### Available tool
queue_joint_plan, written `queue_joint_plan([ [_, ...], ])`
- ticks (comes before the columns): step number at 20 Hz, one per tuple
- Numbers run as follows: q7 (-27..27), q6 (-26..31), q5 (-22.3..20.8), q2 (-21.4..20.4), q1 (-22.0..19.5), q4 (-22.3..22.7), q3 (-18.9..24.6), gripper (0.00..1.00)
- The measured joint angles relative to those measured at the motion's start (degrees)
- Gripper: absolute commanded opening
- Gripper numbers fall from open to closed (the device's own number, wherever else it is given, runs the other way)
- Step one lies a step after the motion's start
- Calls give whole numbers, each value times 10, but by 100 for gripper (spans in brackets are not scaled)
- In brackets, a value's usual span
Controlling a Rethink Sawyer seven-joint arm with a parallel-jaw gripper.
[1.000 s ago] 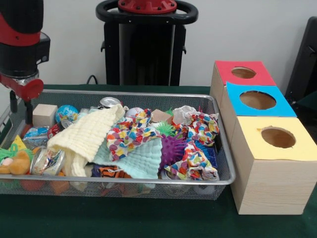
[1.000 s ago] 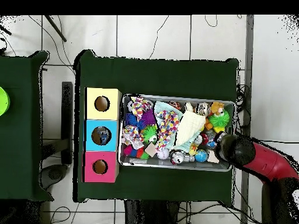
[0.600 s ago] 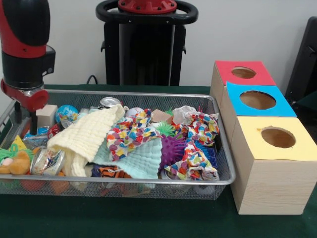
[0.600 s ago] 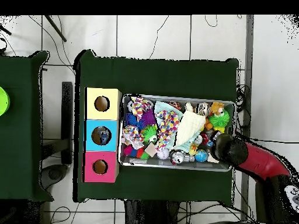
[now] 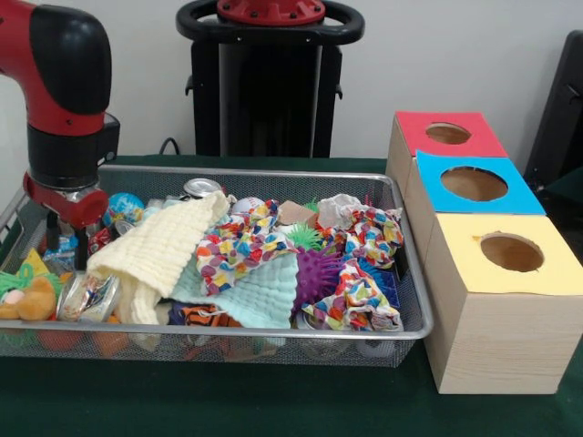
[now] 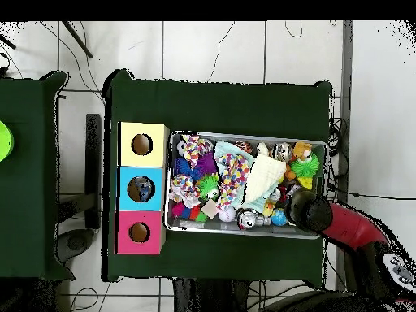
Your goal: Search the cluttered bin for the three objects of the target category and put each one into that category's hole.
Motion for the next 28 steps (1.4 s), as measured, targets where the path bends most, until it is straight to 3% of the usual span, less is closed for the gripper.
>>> queue_joint_plan([
  [28, 0, -52, 0, -7, -6, 23, 0, 100],
])
